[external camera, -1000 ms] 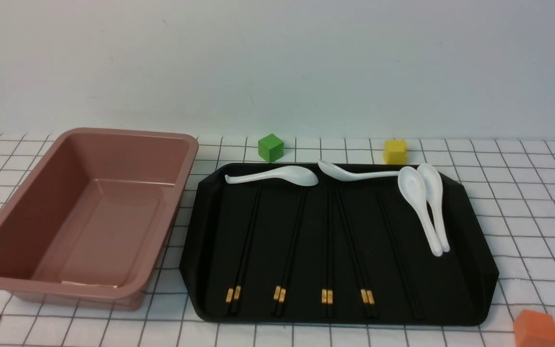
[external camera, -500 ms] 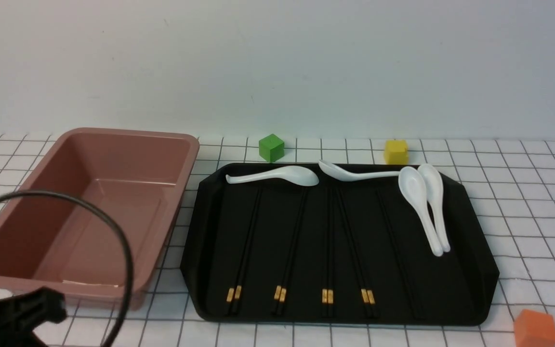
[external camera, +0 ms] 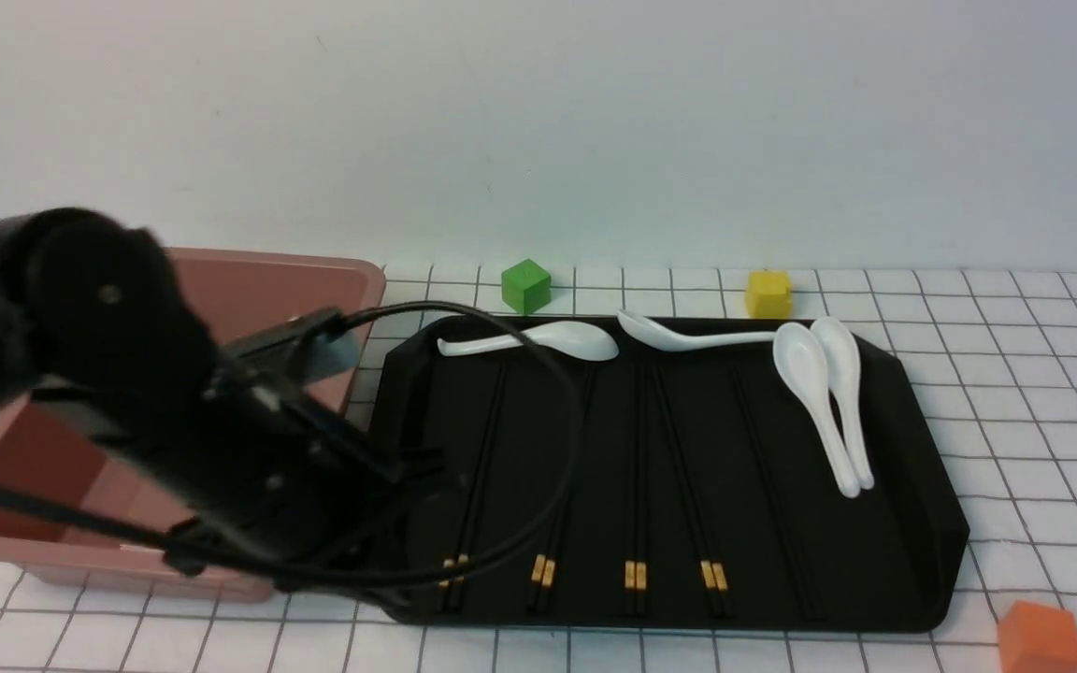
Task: On white black tablecloth take chopsticks from black tray and put them in box.
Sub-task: 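Reach over to the black tray and grasp a pair of chopsticks with the left gripper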
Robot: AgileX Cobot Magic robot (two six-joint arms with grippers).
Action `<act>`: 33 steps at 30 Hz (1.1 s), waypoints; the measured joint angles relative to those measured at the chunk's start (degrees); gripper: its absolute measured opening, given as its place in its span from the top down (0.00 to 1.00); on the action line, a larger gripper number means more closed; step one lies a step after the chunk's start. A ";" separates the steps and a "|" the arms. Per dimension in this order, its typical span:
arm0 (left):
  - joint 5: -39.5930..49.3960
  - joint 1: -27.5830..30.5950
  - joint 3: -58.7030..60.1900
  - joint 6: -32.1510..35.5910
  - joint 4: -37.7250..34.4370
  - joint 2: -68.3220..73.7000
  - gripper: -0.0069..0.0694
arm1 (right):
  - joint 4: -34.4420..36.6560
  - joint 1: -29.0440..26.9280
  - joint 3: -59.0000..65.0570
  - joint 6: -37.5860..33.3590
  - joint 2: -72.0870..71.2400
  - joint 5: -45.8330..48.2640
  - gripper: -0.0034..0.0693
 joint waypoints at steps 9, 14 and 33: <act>0.00 -4.53 -15.94 -3.80 13.83 17.77 0.59 | 0.00 0.00 0.00 0.00 0.00 0.00 0.62; -0.74 -4.53 -19.41 -3.82 19.31 24.59 0.52 | 0.00 0.00 0.00 0.00 0.00 0.00 0.62; -4.96 -4.53 -21.17 -3.86 22.17 33.23 0.52 | 0.00 0.00 0.00 0.00 0.00 0.00 0.62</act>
